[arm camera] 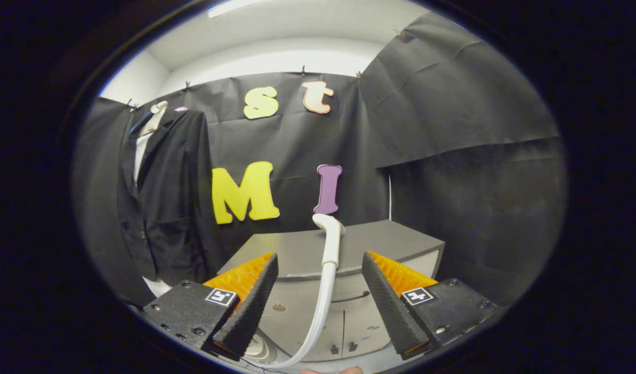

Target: Iron the clothes twice with a garment steamer, once on the left side and once on the right side.

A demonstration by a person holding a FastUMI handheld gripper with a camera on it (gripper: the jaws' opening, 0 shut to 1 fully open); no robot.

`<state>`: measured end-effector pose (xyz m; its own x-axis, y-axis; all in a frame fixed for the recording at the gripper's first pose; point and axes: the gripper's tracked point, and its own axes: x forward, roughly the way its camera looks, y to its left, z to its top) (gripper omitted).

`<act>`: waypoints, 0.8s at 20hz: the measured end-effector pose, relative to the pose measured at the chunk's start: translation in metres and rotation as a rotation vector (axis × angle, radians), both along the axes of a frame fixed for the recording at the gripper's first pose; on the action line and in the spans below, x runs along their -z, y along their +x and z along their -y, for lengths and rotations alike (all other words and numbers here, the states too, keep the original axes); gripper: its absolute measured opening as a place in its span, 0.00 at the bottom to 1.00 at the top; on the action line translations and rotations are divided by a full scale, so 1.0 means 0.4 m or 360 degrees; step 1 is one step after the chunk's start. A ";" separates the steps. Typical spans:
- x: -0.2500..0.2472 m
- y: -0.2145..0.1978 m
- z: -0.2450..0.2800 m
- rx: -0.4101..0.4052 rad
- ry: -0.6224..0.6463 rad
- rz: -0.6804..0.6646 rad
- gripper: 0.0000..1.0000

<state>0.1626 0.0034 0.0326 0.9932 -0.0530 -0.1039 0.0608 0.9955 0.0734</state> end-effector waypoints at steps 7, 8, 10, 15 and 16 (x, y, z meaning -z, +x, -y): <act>0.050 0.299 0.046 -0.0078 0.0128 -0.0344 1.00; 0.053 0.330 0.044 -0.0099 0.0135 -0.0385 1.00; 0.063 0.398 0.047 -0.0107 0.0122 -0.0433 1.00; 0.118 0.511 0.061 -0.0068 0.0115 -0.0623 0.96; 0.128 0.523 0.067 -0.0057 0.0130 -0.0635 0.96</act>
